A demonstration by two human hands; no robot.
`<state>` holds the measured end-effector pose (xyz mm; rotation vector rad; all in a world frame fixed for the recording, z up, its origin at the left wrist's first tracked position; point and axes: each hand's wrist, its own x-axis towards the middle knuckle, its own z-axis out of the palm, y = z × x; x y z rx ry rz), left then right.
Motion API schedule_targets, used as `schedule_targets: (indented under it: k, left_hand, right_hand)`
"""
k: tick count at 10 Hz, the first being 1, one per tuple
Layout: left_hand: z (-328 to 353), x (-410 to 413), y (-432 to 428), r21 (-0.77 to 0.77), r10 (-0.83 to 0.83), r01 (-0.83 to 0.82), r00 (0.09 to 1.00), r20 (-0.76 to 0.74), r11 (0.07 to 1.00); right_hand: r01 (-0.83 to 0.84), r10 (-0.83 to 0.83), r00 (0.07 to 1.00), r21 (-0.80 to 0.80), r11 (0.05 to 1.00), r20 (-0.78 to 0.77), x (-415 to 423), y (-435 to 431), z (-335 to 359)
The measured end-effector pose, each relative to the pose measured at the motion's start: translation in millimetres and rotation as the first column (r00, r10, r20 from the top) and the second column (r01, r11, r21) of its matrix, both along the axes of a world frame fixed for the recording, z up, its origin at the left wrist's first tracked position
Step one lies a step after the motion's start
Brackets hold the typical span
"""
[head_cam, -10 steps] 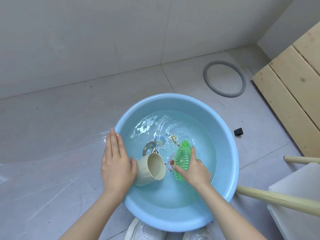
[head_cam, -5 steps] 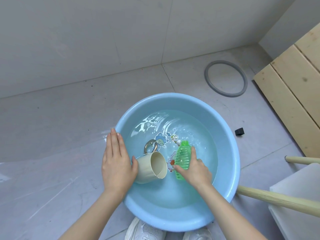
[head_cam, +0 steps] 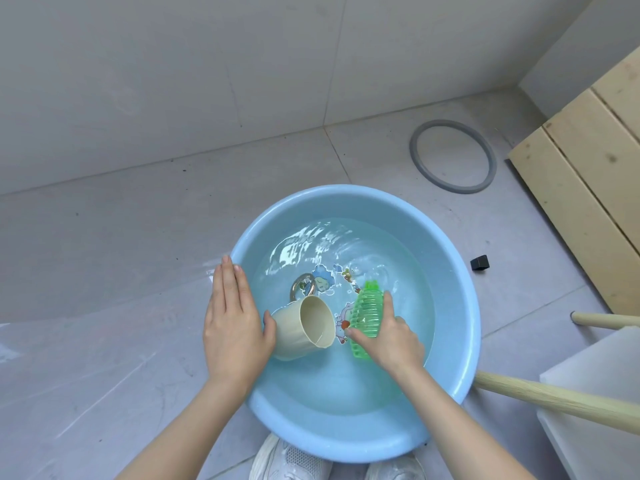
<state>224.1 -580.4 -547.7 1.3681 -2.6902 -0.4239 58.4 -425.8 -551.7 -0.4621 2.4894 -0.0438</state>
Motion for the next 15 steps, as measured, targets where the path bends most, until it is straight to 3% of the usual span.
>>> schedule_targets:
  k: [15]
  left_hand:
    - [-0.7,0.0,0.1,0.005,0.002,-0.002,1.0,-0.006,1.0]
  right_hand:
    - [-0.007,0.007,1.0,0.012,1.0,0.01,-0.1,-3.1,1.6]
